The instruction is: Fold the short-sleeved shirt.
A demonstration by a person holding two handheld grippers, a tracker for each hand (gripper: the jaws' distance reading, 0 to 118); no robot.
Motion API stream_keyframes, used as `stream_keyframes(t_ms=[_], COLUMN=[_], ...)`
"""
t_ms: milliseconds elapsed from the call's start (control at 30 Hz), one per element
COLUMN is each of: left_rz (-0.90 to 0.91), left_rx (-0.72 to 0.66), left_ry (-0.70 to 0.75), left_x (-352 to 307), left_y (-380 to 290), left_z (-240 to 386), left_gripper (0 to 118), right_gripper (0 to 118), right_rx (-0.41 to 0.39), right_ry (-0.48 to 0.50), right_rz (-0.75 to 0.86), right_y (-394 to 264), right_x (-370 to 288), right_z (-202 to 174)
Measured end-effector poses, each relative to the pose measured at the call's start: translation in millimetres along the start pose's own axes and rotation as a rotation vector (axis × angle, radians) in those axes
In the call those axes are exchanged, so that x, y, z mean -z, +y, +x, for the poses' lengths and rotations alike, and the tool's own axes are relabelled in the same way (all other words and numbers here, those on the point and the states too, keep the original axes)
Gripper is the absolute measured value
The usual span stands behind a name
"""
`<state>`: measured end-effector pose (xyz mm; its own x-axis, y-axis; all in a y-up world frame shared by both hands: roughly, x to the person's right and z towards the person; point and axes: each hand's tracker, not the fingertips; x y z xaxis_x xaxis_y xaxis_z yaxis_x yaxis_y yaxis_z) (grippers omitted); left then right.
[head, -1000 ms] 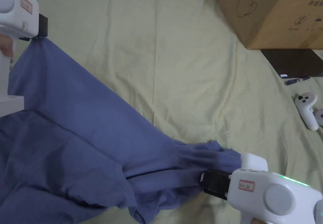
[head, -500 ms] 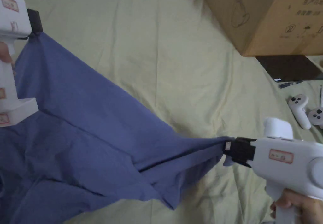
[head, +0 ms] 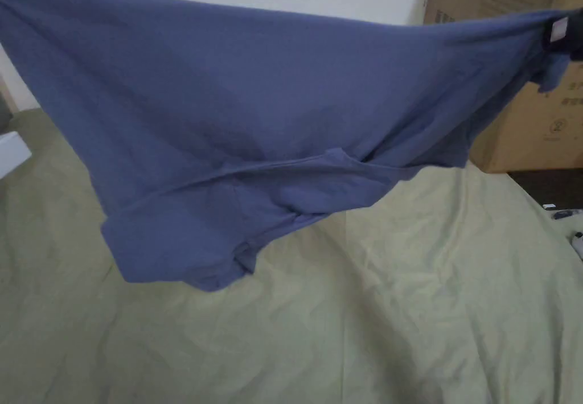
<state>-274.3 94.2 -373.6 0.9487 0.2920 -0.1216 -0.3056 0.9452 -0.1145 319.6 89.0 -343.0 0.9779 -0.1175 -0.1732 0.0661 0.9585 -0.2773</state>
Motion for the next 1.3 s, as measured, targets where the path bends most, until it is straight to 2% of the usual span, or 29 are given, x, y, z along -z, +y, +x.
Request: stream_keyframes(t_ms=[200,400,633,733,767,800,867,900,1000,1200,1300], left_rz=[0.077,0.097,0.059,0.04,0.034,0.031,0.028,0.03,0.035,0.075,0.099], left_rx=[0.046,0.06,0.051,0.103,0.104,0.101,0.074,0.071,0.152,0.188,0.201], left_ry=[0.029,0.034,0.067,0.107,0.111,0.114,0.126,0.133,0.185,0.198,0.221], left_x=[-46.9,-59.7,-54.5,-29.8,-26.9,7.7,32.4,44.6,79.4,144.2,177.3], left_y=[30.3,43.8,44.9,62.8,63.4,83.1,94.1,98.8,112.3,123.4,124.9], left_z=[-1.0,-1.8,-0.1,14.1,15.5,32.8,43.6,48.9,58.8,98.2,114.2], left_gripper=[1,1,1,1,1,1,1,1,1,1,1], right_gripper=[5,5,5,5,5,5,5,5,5,5,5], right_rx=[-0.058,-0.025,-0.102,-0.12,-0.134,-0.138,-0.15,-0.155,-0.159,-0.115,-0.12], right_ry=[0.027,0.039,-0.042,-0.086,-0.115,-0.146,-0.168,-0.183,-0.225,-0.311,-0.337], right_rz=[0.06,0.047,0.052,0.05,0.059,0.065,0.076,0.079,0.109,0.167,0.192], right_y=[66.1,105.5,115.0,114.5,154.9,157.2,158.7,201.6,226.6,264.3,275.7], right_x=[-17.1,-7.8,0.6,1.8,45.6,49.0,52.0,98.8,129.7,200.4,236.7], right_z=[-26.0,-34.6,-38.9,-36.9,-49.3,-49.5,-49.9,-66.5,-70.5,-70.8,-72.8])
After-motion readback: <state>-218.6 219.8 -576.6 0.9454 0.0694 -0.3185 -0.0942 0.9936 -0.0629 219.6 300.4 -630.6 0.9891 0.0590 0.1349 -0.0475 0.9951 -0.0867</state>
